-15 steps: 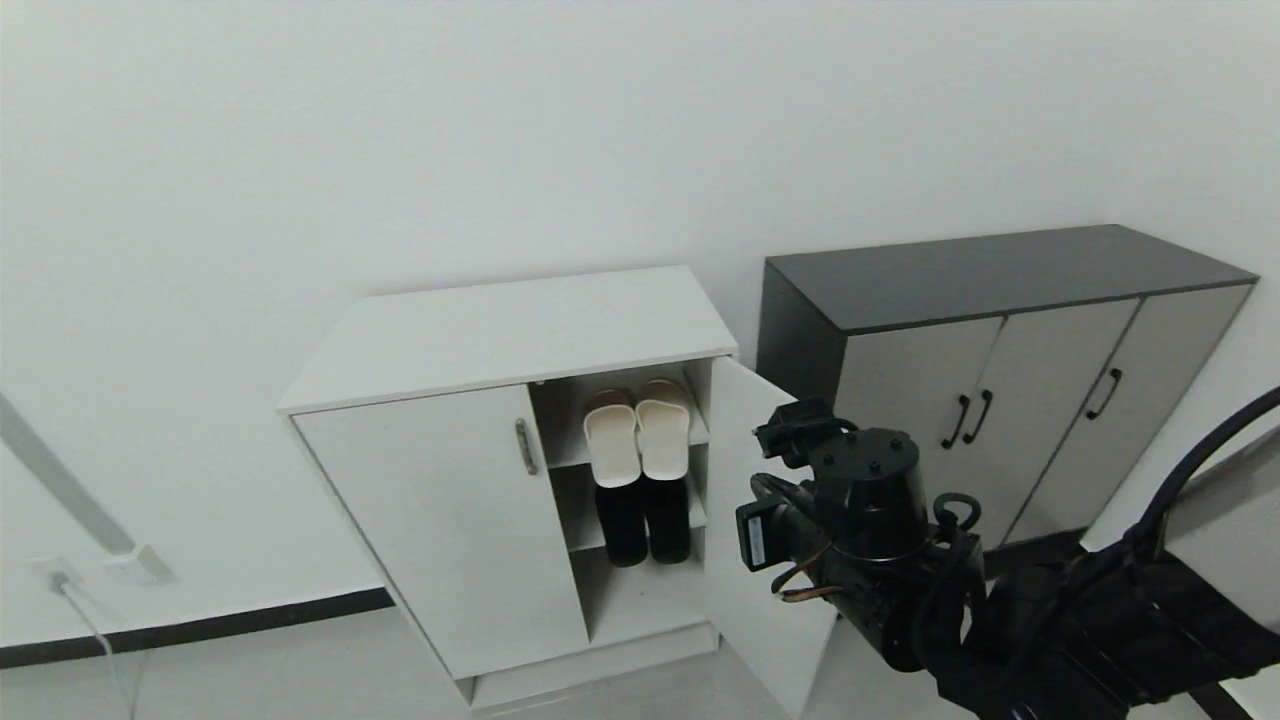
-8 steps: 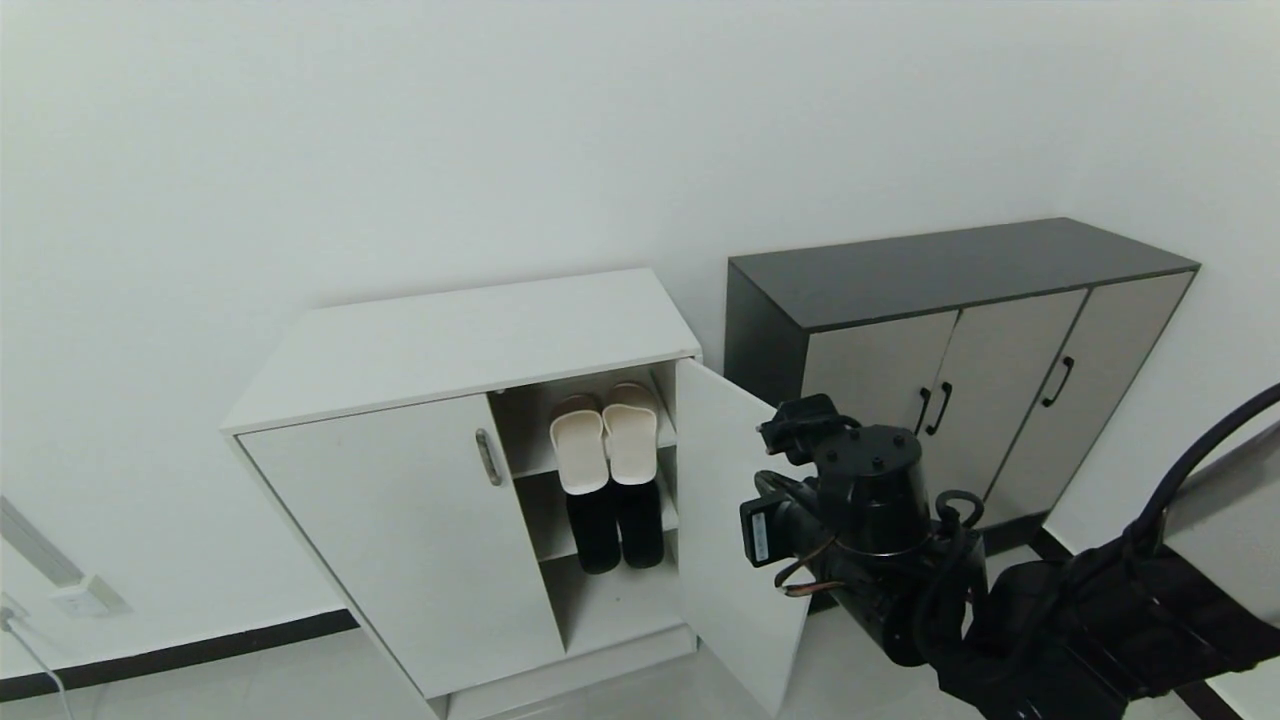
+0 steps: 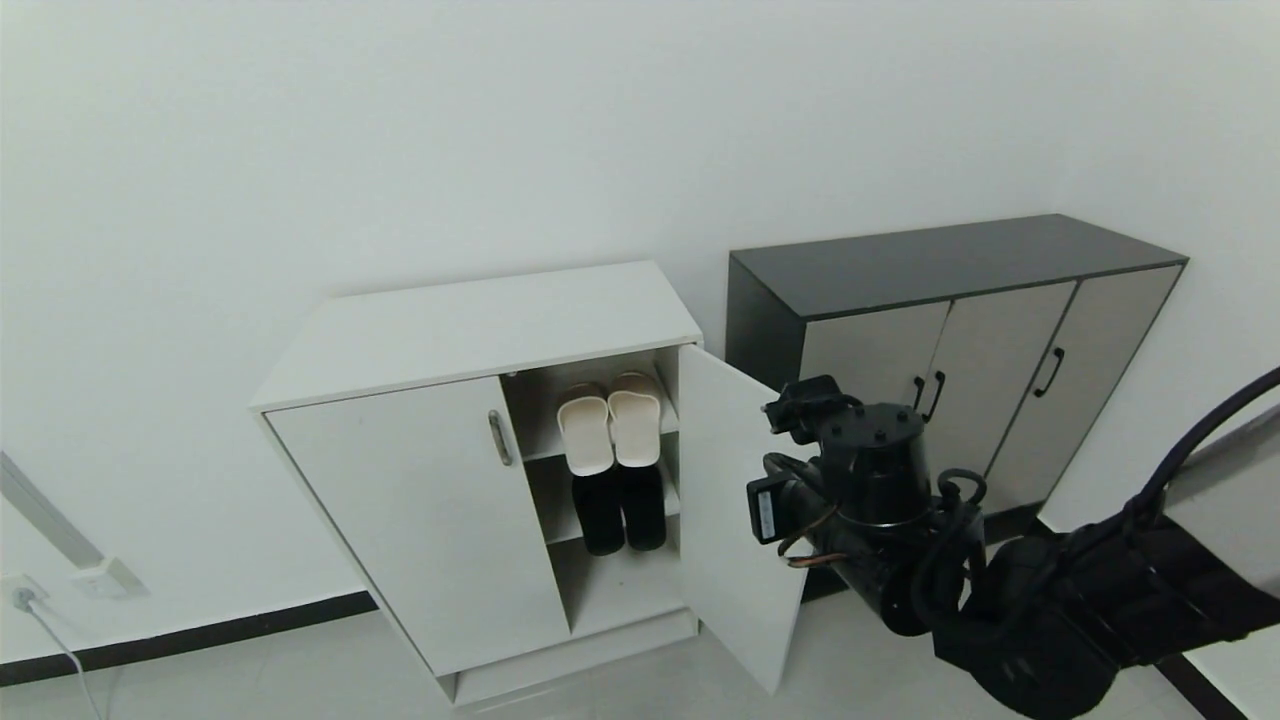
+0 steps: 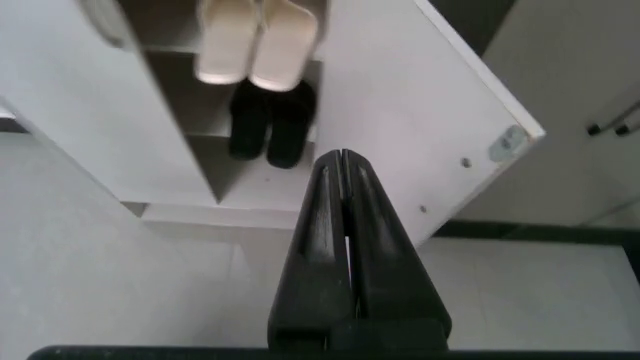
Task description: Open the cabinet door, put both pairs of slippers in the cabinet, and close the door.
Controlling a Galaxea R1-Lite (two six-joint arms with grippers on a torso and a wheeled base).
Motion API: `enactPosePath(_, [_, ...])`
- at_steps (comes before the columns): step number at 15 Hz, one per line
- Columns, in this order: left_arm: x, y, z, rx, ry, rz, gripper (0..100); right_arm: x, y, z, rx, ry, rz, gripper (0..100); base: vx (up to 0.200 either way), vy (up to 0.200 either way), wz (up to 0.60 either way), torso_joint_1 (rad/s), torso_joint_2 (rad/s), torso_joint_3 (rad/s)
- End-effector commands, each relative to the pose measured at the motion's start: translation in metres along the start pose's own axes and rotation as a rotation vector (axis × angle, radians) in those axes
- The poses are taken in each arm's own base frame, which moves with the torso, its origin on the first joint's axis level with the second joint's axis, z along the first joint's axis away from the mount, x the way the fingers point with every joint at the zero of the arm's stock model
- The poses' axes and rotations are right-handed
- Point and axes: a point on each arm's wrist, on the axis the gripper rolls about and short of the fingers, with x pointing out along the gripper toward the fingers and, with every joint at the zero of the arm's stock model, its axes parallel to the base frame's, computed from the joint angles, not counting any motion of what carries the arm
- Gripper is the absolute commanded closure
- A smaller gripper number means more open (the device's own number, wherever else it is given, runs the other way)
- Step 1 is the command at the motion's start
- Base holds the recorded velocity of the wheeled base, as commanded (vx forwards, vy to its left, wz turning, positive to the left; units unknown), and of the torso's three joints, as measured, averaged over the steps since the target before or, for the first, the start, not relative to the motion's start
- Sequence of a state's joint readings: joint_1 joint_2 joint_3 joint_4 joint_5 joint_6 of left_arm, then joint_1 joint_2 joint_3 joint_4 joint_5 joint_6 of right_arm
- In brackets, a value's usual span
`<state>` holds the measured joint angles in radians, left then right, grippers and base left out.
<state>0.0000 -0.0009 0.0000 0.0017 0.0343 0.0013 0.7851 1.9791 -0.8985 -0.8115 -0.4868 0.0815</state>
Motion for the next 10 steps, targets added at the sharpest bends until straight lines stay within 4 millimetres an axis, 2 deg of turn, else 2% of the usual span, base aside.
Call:
enactPosePath(1, [0.0, 0.0, 0.0, 0.0, 0.001, 0.001, 100, 0.004, -0.004, 0.012, 0.013, -0.018, -0.016, 100, 0.0, 0.0, 0.0, 0.0, 0.0, 0.0])
enactPosePath(3, [0.0, 0.0, 0.0, 0.0, 0.001, 0.001, 100, 0.018, -0.024, 0.035, 0.022, 0.01, -0.083, 100, 0.0, 0.0, 0.0, 0.0, 0.0, 0.0])
enactPosePath(5, [0.0, 0.0, 0.0, 0.0, 0.001, 0.001, 100, 0.029, -0.039, 0.047, 0.035, 0.018, -0.127, 100, 0.0, 0.0, 0.0, 0.0, 0.0, 0.0])
enactPosePath(10, [0.0, 0.0, 0.0, -0.001, 0.001, 0.001, 100, 0.057, -0.073, 0.055, 0.091, 0.018, -0.157, 100, 0.0, 0.0, 0.0, 0.0, 0.0, 0.0])
